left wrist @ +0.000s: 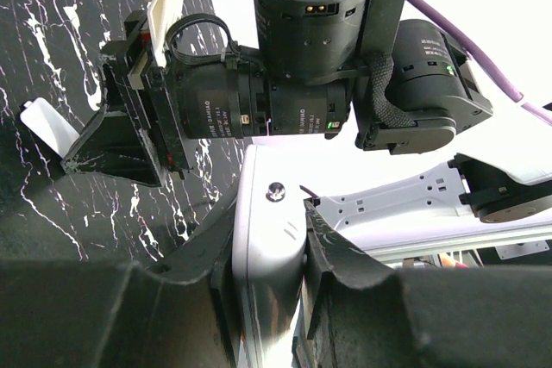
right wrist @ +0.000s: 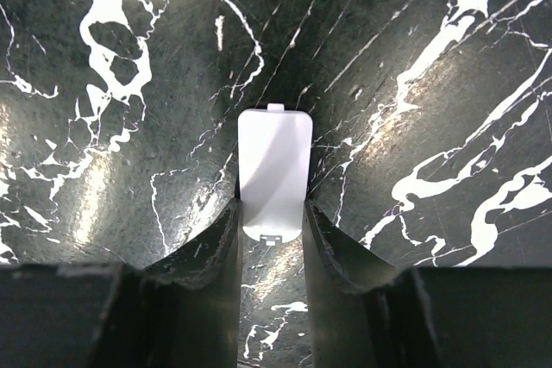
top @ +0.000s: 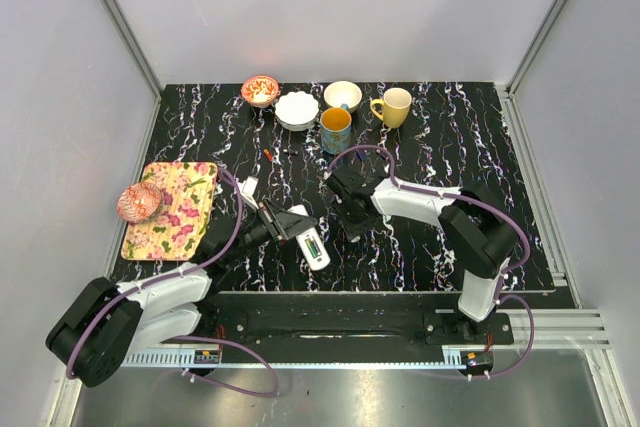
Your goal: Load the batteries into the remote control
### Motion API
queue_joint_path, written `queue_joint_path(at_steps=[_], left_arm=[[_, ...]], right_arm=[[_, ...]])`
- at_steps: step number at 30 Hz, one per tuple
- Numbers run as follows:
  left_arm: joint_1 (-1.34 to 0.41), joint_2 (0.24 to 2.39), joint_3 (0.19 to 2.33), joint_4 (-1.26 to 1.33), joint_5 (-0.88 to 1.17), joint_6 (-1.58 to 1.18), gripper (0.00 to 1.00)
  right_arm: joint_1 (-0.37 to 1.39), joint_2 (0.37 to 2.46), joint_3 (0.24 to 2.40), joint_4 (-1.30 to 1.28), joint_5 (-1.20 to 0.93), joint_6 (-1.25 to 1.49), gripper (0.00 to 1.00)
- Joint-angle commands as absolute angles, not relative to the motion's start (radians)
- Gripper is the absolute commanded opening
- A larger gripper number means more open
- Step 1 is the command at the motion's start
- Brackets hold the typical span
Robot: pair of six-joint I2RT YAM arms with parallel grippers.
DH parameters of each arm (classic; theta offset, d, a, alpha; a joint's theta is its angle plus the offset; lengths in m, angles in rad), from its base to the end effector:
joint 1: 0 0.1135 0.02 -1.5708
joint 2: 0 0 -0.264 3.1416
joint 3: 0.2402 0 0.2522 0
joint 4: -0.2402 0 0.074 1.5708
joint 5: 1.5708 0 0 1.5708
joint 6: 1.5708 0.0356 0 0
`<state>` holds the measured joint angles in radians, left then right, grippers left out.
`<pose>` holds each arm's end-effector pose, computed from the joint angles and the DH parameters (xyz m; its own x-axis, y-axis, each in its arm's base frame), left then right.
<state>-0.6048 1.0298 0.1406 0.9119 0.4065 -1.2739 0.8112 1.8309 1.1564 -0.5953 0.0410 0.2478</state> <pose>0.1496 -0.1205 0.1898 -0.8049 -0.5114 -0.3011 0.2658 0.1430 -0.9534 0.2415 0.2522 0.1579 -0.8132 -0.5004 -0.2970 -0.5329 0.8454 0.0348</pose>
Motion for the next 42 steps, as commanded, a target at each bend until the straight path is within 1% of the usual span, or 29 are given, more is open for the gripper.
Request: queue_joint_path(at_steps=[1,4,7,8,10,12,17,25,28,33,37,38,39,42], left_arm=[[-0.609,1.048,0.199,0.985,0.391,-1.256,0.0],[-0.609,1.06,0.204,0.996,0.39,-1.262,0.0],[-0.609,1.065,0.201,1.002,0.388,-1.266,0.0],[-0.609,1.063,0.201,1.002,0.388,-1.266,0.0],[-0.609,1.062,0.196,1.0,0.387,-1.267,0.0],[-0.609,1.058,0.193,0.997,0.388,-1.266,0.0],[-0.609,1.061,0.186,1.009,0.388,-1.267,0.0],[-0.609,1.072,0.176,1.028,0.397,-1.273,0.0],[-0.609,1.077,0.175,1.035,0.399,-1.273,0.0],[-0.609,1.094,0.17,1.058,0.406,-1.282,0.0],[-0.609,1.094,0.172,1.06,0.407,-1.284,0.0],[-0.609,1.094,0.172,1.058,0.407,-1.282,0.0],[-0.609,1.092,0.173,1.058,0.405,-1.282,0.0],[-0.609,1.094,0.176,1.055,0.402,-1.284,0.0]], right_arm=[[0.811,1.853,1.112,-0.614,0.005,0.36,0.12],[0.81,1.87,1.109,-0.608,-0.02,0.416,0.13],[0.811,1.891,1.111,-0.606,-0.031,0.454,0.34],[0.811,1.897,1.118,-0.61,-0.011,0.457,0.45],[0.811,1.908,1.129,-0.632,0.004,0.459,0.51],[0.81,1.913,1.147,-0.653,0.041,0.45,0.55],[0.811,1.934,1.177,-0.67,0.054,0.443,0.56],[0.811,1.953,1.157,-0.664,0.032,0.474,0.5],[0.81,1.959,1.143,-0.664,0.029,0.483,0.46],[0.816,1.985,1.14,-0.663,0.029,0.502,0.34],[0.819,1.993,1.137,-0.661,0.031,0.505,0.28],[0.819,1.991,1.137,-0.661,0.035,0.505,0.24],[0.819,1.982,1.135,-0.66,0.04,0.506,0.18],[0.819,1.922,1.124,-0.66,0.069,0.503,0.07]])
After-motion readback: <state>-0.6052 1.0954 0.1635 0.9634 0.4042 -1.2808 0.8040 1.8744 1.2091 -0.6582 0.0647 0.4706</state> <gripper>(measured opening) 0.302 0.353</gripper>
